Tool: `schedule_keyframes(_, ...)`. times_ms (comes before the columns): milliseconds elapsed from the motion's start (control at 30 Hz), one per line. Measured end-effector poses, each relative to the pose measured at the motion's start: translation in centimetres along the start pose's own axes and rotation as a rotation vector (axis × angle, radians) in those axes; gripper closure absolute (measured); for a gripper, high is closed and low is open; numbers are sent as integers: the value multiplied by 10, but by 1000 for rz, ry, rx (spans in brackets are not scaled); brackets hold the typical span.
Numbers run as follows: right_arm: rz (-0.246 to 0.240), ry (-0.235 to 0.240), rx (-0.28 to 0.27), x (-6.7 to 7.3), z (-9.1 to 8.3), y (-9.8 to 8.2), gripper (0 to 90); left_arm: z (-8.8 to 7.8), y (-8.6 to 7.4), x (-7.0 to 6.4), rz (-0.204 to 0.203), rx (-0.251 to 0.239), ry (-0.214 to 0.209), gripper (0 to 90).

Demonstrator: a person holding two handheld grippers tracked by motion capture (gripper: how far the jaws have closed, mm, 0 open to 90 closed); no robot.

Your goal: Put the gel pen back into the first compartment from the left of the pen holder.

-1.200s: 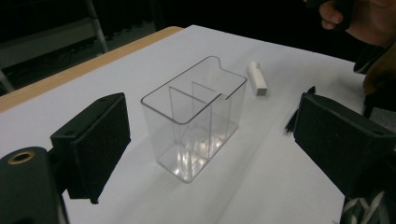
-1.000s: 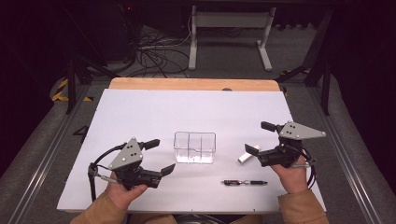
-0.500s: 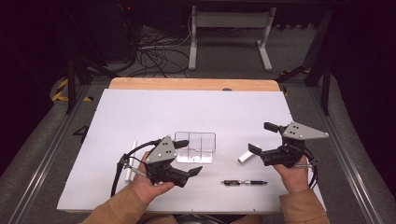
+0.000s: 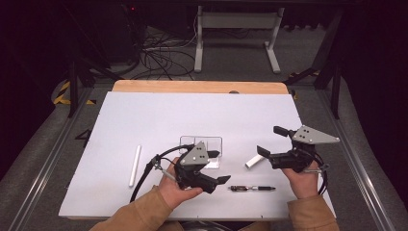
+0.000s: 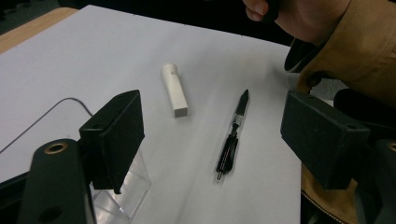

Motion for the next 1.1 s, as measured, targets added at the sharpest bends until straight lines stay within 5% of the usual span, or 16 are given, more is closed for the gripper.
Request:
schedule_keyframes(233, -18, -40, 8, -6, -1, -2, 60, 19, -1, -2, 66, 55, 19, 232)
schedule_keyframes(700, -7, -46, -7, -8, -4, -2, 82, 37, 0, -7, 50, 86, -36, 271)
schedule_keyframes(1100, 5, -37, -8, -9, -4, -4, 105, 77, -3, -12, 84, 157, -71, 411)
Point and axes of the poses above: each handheld gripper's, and its own axes: z roughly forward along the jaws, y roughly out of its top, x roughly to its left, the point moved 10 cm from there along z, roughly forward along the jaws, and after that the axes turned 7 degrees about x, right-handed, at the moved point
